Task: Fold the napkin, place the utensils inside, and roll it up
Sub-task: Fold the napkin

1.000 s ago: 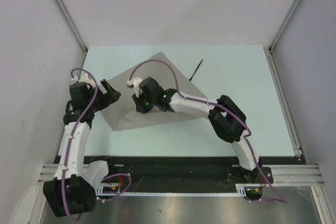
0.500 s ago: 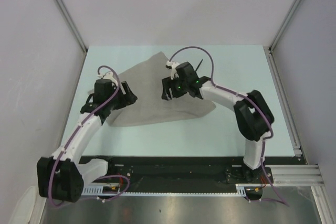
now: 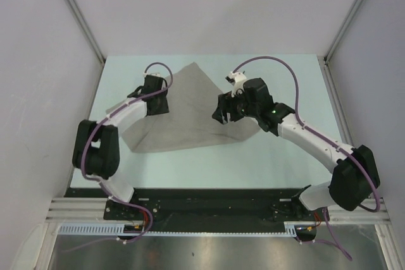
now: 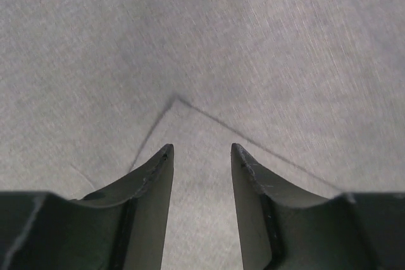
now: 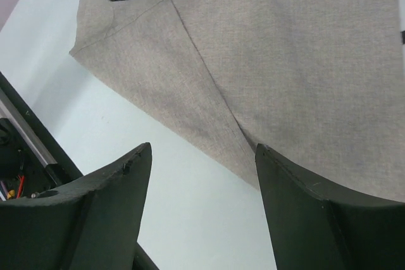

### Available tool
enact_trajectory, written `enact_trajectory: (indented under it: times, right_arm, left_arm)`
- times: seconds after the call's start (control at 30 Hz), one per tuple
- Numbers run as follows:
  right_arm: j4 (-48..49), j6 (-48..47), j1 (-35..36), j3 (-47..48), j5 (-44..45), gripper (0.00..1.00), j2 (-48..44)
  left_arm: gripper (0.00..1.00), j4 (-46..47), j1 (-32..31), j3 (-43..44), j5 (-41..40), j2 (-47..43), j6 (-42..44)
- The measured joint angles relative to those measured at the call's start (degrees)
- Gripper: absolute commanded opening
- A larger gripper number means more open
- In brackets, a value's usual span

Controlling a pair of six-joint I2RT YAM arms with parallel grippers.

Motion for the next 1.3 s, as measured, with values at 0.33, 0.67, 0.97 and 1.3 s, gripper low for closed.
enact_trajectory:
  times: [0.33,0.67,0.97,1.3]
  right_arm:
    - [-1.66,-0.81,-5.29,-2.86,-0.04,0.73,-4.57]
    - [-3.08,-0.79,-7.45,-4.31,-1.4,0.73,-5.07]
    - [-3.43,-0.76,-7.58,-4.31,-1.55,0.73,-5.07]
    - [-3.89,-0.76,-7.67,-4.55,-1.57,0.73,-5.07]
  left_arm:
    - [0.41,-4.09,3.58,6.25,2.67,9.49,2.05]
    - [0.4,-3.67,6.23,5.88,8.81,12.09,4.0]
    - [0.4,-4.44,6.54,7.1,10.23,14.12,4.5]
    - [0.42,-4.5,6.54,7.28,10.03,14.32,4.48]
